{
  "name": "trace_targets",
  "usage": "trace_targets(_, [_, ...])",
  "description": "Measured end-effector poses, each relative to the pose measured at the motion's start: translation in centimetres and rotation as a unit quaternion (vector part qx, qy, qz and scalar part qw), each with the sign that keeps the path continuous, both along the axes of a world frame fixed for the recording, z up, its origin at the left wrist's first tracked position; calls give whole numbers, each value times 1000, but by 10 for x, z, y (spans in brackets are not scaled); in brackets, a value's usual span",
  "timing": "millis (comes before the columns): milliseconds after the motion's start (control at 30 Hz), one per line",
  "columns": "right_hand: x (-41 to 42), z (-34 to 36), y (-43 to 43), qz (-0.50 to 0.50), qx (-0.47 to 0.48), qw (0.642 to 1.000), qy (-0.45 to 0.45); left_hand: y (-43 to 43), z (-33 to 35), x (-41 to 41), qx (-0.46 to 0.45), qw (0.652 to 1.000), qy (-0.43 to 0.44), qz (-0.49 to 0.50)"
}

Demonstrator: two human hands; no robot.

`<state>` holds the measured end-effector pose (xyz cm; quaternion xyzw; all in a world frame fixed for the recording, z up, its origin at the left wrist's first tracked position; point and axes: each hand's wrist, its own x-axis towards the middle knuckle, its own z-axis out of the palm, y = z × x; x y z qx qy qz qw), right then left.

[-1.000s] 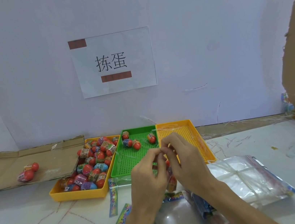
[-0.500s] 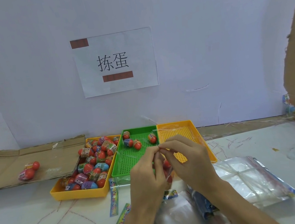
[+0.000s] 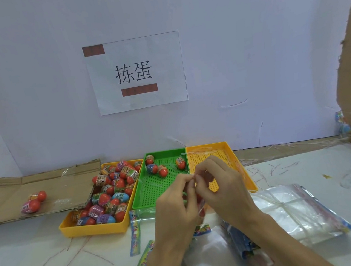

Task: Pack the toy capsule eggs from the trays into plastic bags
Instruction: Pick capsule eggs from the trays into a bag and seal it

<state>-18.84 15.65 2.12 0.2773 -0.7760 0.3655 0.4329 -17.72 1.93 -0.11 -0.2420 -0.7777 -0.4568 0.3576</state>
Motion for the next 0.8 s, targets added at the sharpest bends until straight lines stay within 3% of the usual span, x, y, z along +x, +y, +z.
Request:
trace_targets(333, [1,1,0,-14,-32,999,-18,2,0,1,1,1000,-2,-2])
trace_targets(533, [-5,10,16,-54,-141,986,-67,-3,7,-2,63,997,18,37])
trace_targets(800, [2,8,5,-19,17,999,42,-1,5,-1,48,999,10,23])
